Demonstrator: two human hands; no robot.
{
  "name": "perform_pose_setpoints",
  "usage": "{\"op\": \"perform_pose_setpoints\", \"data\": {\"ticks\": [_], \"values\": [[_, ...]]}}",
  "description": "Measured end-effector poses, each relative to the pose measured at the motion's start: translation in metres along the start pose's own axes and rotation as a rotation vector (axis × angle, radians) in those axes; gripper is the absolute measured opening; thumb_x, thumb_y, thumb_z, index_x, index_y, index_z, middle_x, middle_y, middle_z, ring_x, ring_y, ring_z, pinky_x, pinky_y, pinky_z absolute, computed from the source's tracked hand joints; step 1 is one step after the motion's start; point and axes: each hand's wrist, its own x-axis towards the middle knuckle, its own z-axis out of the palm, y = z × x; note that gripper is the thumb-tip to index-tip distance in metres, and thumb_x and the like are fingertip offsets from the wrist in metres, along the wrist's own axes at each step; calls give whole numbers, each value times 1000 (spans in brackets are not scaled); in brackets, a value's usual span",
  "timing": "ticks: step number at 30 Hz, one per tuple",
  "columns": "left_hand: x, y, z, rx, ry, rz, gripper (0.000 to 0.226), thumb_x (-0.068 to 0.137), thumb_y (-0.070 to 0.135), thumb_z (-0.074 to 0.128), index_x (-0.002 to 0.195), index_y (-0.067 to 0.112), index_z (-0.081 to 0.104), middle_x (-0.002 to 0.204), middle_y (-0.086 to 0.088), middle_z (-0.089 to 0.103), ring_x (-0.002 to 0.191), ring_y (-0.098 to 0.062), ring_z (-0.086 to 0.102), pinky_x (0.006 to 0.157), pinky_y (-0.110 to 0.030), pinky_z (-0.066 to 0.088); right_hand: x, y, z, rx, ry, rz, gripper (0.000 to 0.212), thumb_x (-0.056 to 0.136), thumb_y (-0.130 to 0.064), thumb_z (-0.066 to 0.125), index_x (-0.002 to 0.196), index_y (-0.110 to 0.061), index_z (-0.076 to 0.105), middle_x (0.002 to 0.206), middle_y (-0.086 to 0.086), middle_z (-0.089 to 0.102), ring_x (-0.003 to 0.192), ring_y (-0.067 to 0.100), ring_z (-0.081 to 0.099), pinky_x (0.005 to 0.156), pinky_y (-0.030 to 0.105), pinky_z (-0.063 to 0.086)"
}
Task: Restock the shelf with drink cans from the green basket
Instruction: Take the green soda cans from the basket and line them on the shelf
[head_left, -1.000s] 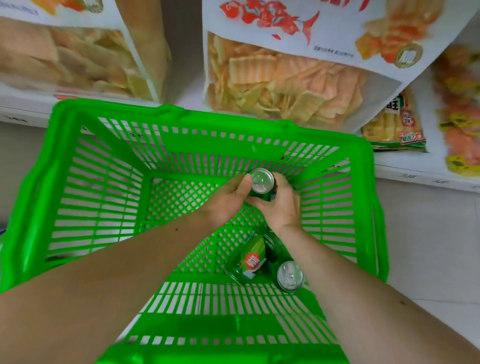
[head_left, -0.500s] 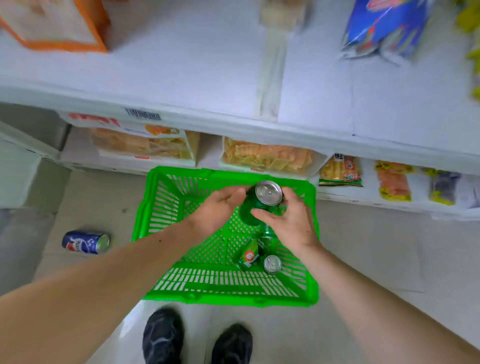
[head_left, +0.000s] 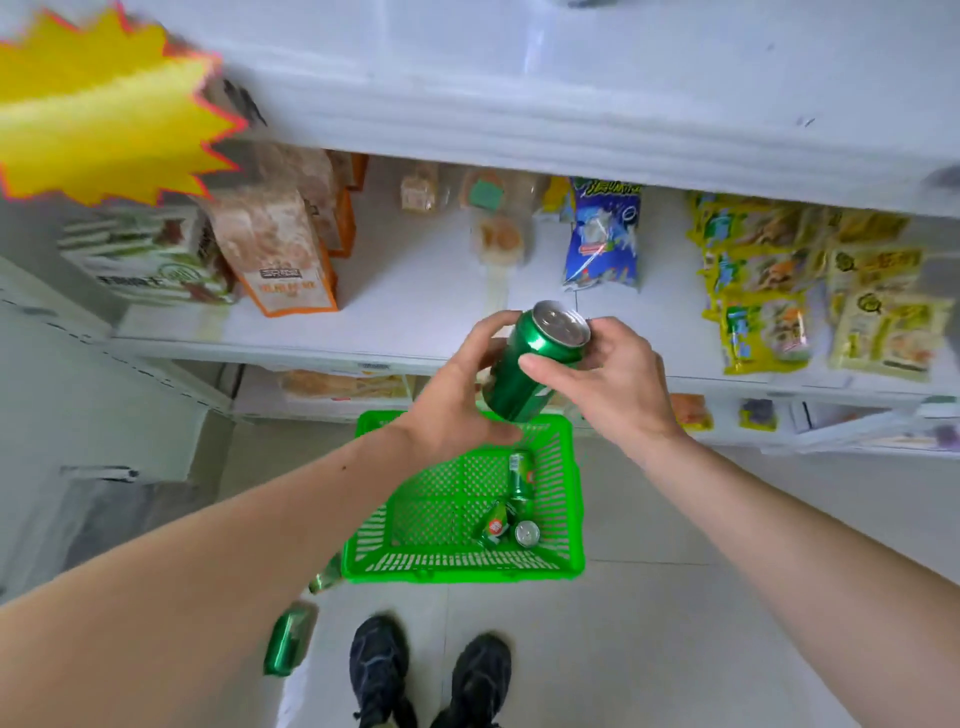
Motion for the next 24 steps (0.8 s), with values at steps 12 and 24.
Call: {"op": "perform_pose_setpoints", "data": {"ticks": [12, 24], "values": [[-6, 190, -33, -93, 159, 196, 85, 70, -4, 78, 133, 36, 37, 110, -1, 57, 78, 10, 58, 68, -10, 49, -7, -178, -97, 129, 156, -81, 57, 48, -61, 83, 83, -22, 60, 76, -7, 73, 73, 8, 71, 70, 35, 59], [16, 277, -76, -250, -55, 241, 84, 70, 3, 79, 139, 31, 40, 129, -14, 56, 110, -33, 63, 87, -45, 56, -7, -222, -158, 326, -170, -160, 30, 82, -43, 73, 106, -25, 71, 108, 5, 74, 102, 23, 69, 95, 55, 52]]}}
